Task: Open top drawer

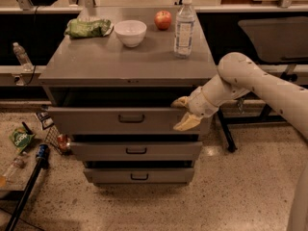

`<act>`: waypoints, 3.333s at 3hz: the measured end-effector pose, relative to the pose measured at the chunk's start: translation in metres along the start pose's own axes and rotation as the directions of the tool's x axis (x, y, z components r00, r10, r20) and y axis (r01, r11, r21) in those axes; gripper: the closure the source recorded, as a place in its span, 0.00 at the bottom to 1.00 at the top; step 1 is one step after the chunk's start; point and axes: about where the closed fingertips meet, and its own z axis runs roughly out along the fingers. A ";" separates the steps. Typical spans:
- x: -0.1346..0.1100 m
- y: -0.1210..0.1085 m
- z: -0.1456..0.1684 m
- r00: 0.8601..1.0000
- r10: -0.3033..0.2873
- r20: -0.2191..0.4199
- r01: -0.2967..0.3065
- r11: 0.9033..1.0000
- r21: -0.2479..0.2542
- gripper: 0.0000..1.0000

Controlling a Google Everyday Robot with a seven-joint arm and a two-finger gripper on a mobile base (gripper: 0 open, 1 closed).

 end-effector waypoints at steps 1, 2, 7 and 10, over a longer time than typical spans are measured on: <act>-0.001 0.003 0.000 1.000 0.007 0.003 -0.007 1.000 -0.006 0.87; -0.003 0.014 -0.001 1.000 0.031 0.006 -0.031 0.999 -0.029 1.00; -0.036 0.049 -0.033 0.976 0.208 -0.070 -0.213 0.975 -0.066 1.00; -0.008 0.039 0.033 0.981 0.188 -0.049 -0.190 0.982 -0.021 1.00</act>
Offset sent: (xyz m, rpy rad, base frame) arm -0.1529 0.0016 0.0253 0.0079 0.4492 -0.0682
